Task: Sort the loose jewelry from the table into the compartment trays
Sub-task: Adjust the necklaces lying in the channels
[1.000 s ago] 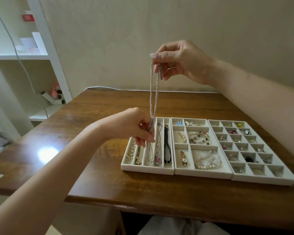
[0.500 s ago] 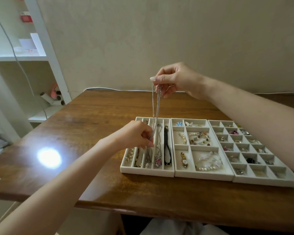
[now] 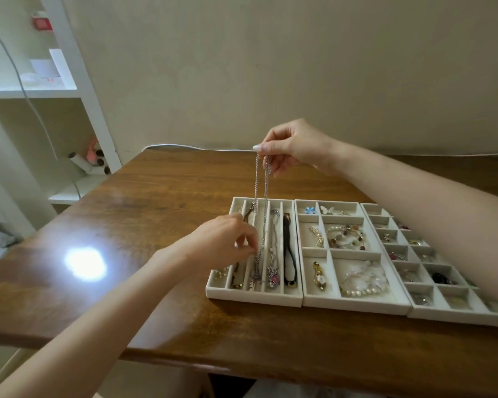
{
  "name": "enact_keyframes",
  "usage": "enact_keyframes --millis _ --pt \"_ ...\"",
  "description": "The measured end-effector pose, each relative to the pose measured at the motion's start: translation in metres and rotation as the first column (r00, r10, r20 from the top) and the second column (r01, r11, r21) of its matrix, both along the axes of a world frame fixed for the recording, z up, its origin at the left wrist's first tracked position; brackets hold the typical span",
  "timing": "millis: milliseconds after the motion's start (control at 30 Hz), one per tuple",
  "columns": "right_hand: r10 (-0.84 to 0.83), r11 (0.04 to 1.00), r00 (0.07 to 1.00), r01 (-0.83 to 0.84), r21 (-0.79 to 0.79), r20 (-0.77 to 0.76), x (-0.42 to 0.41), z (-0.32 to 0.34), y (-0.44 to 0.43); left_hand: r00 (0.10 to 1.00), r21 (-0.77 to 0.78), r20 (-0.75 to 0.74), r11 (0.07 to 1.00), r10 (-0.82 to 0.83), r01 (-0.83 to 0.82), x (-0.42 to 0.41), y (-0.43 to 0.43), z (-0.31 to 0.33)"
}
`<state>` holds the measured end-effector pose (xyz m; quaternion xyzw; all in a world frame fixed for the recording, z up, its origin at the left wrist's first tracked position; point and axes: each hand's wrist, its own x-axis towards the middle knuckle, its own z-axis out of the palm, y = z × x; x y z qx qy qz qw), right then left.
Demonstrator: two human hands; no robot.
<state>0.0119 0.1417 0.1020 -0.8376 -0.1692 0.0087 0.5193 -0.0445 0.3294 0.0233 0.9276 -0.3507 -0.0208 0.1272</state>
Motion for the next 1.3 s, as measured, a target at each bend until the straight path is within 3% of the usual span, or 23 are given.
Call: enact_keyframes --millis 400,600,767,1033,1300 --pt "-0.118 0.987 0.991 0.110 -0.114 -0.064 0.025 -0.036 -0.001 0.985 0.140 -0.157 0.986 -0.073 0.095 -0.013 0.001 0.005" --pt "-0.184 0.951 0.983 0.179 -0.252 0.004 0.032 -0.053 -0.001 0.982 0.124 -0.178 0.989 -0.062 0.085 -0.009 -0.001 0.004" --pt "-0.219 0.914 0.975 0.211 -0.346 0.016 0.035 -0.061 0.002 0.992 0.031 -0.117 0.998 -0.054 0.058 -0.003 -0.002 0.002" --pt "-0.180 0.897 0.983 0.150 -0.417 -0.033 0.031 -0.063 0.003 0.989 -0.237 0.055 0.964 0.138 -0.122 0.021 -0.004 -0.003" --pt "-0.196 0.848 0.980 0.184 -0.496 0.029 0.027 -0.064 -0.010 0.961 -0.295 0.068 0.925 0.268 -0.237 0.043 -0.010 -0.014"
